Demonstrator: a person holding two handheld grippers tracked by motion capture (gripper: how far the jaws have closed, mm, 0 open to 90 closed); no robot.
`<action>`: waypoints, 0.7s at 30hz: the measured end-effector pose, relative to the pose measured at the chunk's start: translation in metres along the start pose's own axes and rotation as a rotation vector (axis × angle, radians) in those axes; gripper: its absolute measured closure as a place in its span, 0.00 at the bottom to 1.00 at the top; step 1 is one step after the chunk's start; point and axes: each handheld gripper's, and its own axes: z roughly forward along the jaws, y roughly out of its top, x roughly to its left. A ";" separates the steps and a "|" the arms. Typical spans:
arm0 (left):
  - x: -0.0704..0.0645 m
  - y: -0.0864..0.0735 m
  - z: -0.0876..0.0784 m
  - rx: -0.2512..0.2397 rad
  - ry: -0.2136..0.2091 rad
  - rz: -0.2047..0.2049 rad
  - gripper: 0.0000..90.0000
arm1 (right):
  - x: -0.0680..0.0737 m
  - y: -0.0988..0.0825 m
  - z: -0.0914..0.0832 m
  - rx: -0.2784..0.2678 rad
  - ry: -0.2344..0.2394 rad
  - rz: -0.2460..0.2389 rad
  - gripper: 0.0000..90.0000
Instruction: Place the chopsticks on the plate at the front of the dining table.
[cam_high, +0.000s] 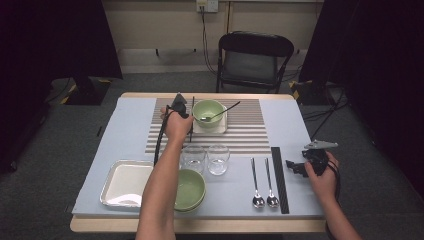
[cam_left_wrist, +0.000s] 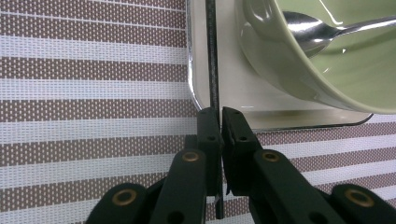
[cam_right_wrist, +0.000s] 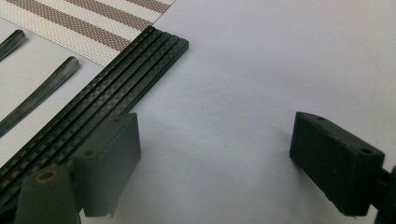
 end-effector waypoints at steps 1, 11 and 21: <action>0.000 0.000 0.000 0.000 0.001 0.002 0.97 | 0.000 0.000 0.000 0.000 0.000 0.000 0.17; -0.002 0.000 0.001 0.001 0.003 0.017 0.97 | 0.000 0.000 0.000 0.000 0.000 0.000 0.17; -0.009 0.001 0.003 0.008 0.033 0.043 0.97 | 0.000 0.000 0.000 0.000 0.000 0.000 0.17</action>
